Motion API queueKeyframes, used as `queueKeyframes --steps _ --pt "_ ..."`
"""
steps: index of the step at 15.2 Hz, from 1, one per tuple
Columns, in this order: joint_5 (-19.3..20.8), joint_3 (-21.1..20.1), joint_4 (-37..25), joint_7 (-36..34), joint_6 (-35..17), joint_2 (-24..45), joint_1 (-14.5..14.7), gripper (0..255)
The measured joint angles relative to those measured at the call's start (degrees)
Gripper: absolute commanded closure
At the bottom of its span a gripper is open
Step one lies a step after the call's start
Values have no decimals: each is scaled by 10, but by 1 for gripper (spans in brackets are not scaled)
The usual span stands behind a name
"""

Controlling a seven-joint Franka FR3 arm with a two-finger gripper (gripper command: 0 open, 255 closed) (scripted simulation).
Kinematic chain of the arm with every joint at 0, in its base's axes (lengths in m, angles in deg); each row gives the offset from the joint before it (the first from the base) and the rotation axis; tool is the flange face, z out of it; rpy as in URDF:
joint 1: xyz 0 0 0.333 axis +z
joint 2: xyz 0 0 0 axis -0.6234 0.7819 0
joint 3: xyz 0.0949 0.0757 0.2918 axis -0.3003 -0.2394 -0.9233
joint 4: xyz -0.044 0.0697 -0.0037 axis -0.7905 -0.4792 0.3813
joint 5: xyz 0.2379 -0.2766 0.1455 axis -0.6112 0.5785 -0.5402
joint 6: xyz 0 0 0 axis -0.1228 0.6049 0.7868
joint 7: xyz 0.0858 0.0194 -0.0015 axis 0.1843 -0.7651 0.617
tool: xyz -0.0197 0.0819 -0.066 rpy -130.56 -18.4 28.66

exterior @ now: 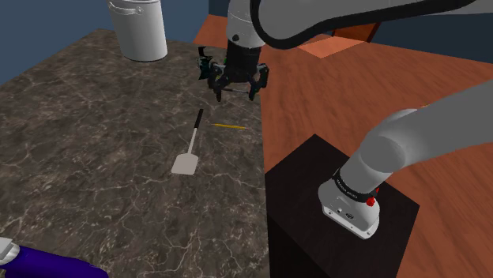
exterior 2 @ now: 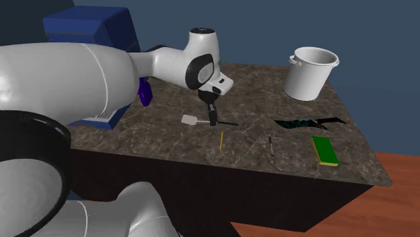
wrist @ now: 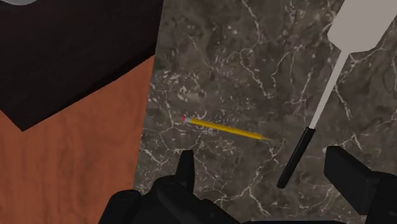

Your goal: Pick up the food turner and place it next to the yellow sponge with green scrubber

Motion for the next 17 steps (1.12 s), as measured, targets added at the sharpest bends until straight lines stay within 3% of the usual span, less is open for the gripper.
queueKeyframes --steps 5,10,13,17 --pt "43 -95 -42 -149 -60 111 -48 0" --pt "174 -178 -108 -343 -101 273 -92 0" --pt "240 -181 -130 -418 -114 339 -85 0" --pt "277 -172 -123 -448 -138 372 -75 0"
